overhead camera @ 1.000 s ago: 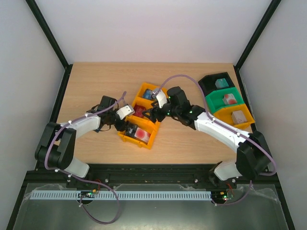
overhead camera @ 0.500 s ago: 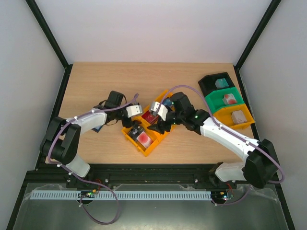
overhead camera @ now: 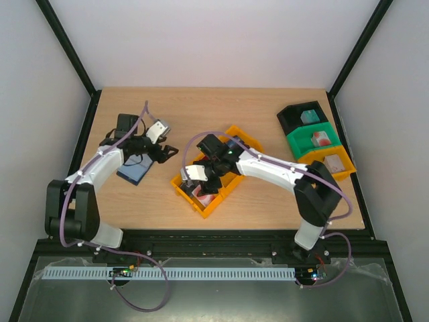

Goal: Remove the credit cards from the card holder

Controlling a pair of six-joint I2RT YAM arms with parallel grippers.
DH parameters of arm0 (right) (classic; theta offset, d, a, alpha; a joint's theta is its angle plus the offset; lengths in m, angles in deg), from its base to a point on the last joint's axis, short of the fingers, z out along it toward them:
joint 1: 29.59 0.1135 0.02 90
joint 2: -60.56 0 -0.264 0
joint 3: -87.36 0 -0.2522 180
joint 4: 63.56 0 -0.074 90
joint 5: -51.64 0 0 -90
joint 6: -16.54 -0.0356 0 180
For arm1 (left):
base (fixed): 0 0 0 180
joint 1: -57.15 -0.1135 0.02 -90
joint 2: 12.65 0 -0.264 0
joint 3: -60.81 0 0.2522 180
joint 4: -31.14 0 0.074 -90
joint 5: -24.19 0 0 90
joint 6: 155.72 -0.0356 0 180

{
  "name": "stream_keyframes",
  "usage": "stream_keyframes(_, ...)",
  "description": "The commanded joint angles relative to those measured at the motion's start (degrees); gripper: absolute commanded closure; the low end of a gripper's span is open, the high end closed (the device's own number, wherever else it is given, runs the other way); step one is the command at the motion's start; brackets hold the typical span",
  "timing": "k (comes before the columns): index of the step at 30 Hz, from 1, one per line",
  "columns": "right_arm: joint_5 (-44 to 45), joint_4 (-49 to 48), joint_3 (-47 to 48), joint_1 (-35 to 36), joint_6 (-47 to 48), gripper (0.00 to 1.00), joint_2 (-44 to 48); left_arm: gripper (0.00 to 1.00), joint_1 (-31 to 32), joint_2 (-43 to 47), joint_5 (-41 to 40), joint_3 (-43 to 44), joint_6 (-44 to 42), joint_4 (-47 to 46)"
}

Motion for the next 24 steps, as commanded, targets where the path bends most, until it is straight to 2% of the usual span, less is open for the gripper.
stream_keyframes(1, 3.43, 7.83, 7.29, 0.69, 9.43, 0.22, -5.59, 0.17, 0.07, 3.8, -7.55, -4.5, 8.89, 4.93)
stream_keyframes(4, 5.31, 11.88, 10.67, 1.31, 13.02, 0.23, -9.78, 0.17, 0.75, 6.11, -9.21, -7.29, 13.17, 4.72)
stream_keyframes(7, 7.44, 15.58, 12.65, 2.29, 16.06, 0.26, -13.14, 0.15, 4.01, 7.33, -13.27, -8.44, 17.52, 4.29)
stream_keyframes(11, 6.75, 15.55, 11.78, 3.14, 17.75, 0.27, -13.03, 0.13, 4.64, 8.07, -13.18, -9.67, 21.13, 3.57)
stream_keyframes(19, 9.11, 15.14, 10.33, 4.46, 18.52, 0.29, -13.77, 0.12, 8.61, 7.59, -16.68, -12.6, 21.25, 0.29)
stream_keyframes(24, 11.93, 16.11, 11.06, 4.72, 18.66, 0.29, -14.96, 0.12, 8.92, 7.01, -17.98, -12.99, 21.84, -2.26)
